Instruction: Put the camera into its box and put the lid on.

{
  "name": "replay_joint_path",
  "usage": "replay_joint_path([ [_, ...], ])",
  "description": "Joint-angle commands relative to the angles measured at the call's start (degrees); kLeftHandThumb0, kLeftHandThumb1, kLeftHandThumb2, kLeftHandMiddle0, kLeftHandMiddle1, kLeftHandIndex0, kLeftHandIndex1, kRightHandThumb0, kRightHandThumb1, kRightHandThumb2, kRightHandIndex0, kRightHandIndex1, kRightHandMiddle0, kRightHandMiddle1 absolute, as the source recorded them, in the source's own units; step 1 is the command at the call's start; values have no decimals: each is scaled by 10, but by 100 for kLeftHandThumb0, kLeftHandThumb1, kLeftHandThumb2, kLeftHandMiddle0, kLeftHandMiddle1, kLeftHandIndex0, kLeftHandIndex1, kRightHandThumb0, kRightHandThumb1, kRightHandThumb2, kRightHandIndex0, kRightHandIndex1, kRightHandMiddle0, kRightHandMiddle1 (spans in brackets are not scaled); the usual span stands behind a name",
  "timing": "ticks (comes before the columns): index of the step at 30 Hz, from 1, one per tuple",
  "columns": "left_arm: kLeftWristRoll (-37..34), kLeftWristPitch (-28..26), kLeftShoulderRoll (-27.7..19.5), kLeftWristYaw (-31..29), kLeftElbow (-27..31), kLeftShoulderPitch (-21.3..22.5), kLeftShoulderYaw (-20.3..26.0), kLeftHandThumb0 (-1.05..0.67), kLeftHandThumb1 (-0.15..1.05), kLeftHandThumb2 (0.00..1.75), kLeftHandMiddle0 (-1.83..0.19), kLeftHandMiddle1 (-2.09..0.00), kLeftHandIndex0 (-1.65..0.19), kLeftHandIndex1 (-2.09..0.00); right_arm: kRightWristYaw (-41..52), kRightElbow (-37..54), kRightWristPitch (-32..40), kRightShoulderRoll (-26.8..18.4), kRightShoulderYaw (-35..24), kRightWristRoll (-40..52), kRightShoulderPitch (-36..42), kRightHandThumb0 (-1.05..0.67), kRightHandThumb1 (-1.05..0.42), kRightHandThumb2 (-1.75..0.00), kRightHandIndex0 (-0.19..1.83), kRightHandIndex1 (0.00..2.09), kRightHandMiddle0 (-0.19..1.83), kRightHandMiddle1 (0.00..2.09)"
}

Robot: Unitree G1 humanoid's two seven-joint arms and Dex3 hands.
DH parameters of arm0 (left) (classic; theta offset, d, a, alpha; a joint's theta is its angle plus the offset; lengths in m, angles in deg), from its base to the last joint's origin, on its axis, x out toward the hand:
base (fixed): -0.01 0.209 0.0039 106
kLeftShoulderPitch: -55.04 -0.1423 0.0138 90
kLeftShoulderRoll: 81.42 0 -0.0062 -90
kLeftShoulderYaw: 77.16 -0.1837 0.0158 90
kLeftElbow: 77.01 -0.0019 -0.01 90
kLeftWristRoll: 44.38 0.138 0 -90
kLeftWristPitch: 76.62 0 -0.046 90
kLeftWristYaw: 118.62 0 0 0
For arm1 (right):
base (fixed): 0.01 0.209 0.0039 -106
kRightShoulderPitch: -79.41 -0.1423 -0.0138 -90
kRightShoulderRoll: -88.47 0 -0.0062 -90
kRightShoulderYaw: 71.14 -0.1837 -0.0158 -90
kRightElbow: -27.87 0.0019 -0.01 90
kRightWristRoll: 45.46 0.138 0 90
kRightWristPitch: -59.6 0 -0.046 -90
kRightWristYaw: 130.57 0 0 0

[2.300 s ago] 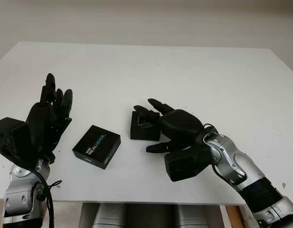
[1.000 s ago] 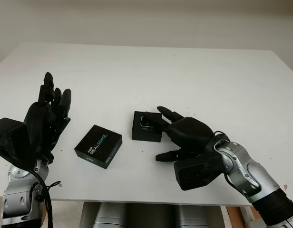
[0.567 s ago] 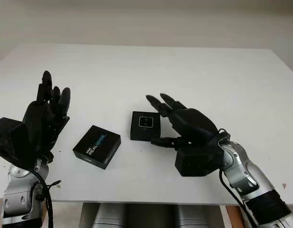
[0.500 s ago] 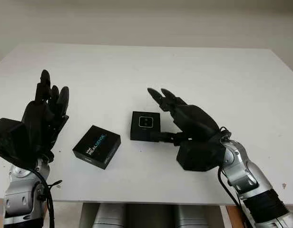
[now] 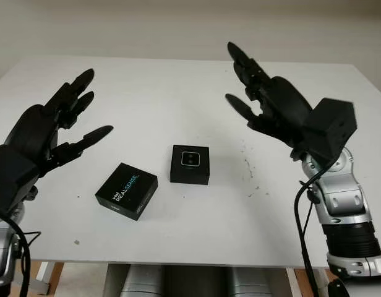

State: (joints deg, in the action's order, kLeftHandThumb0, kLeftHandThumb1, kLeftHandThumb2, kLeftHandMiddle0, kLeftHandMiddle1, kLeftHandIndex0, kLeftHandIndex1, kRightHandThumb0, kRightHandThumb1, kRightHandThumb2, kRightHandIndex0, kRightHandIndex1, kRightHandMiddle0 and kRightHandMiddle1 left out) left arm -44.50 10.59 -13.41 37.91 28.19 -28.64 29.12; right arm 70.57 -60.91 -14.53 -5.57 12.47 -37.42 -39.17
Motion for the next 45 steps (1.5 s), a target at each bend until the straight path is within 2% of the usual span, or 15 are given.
replay_joint_path([
  [1,10,35,-46,-38,-23,22,-11,-78,94,4,-19,-4,-14,-9,0,4,31,6,-23,33,-9,-72,-105,-49,-15,1,-13,1],
  [4,26,85,-79,-80,-60,44,-36,-74,89,4,-16,-4,-13,-8,5,1,51,-1,-30,55,-9,-72,-105,-60,-19,0,-18,1],
  [9,84,143,-139,-147,-101,86,-97,-79,85,4,-3,-2,-2,-3,-5,1,64,-6,-38,63,-13,-73,-105,-66,-19,1,-19,1],
  [14,187,249,-180,-149,-124,115,-151,-81,85,5,-3,-4,2,-3,-15,-2,66,-11,-40,60,-16,-74,-105,-69,-18,3,-18,3],
  [20,255,326,-176,-126,-157,141,-195,-83,85,5,-4,-6,3,-4,-15,-6,58,-11,-41,62,-14,-72,-105,-70,-19,3,-19,2],
  [27,300,366,-176,-99,-189,152,-219,-80,81,4,-7,-6,3,-5,-35,4,82,-5,-52,74,-15,-75,-105,-69,-19,4,-18,3],
  [35,307,385,-166,-76,-211,142,-231,-75,79,4,-7,-6,3,-5,-46,7,93,-4,-57,89,-15,-74,-105,-70,-19,2,-19,2],
  [40,287,397,-154,-64,-229,132,-232,-69,79,5,-12,-8,-3,-8,-48,9,99,-9,-56,88,-15,-74,-105,-69,-19,2,-19,2],
  [45,283,381,-144,-59,-221,111,-229,-61,80,6,-21,-14,-15,-15,-49,12,101,-8,-58,92,-14,-72,-105,-69,-18,3,-18,4],
])
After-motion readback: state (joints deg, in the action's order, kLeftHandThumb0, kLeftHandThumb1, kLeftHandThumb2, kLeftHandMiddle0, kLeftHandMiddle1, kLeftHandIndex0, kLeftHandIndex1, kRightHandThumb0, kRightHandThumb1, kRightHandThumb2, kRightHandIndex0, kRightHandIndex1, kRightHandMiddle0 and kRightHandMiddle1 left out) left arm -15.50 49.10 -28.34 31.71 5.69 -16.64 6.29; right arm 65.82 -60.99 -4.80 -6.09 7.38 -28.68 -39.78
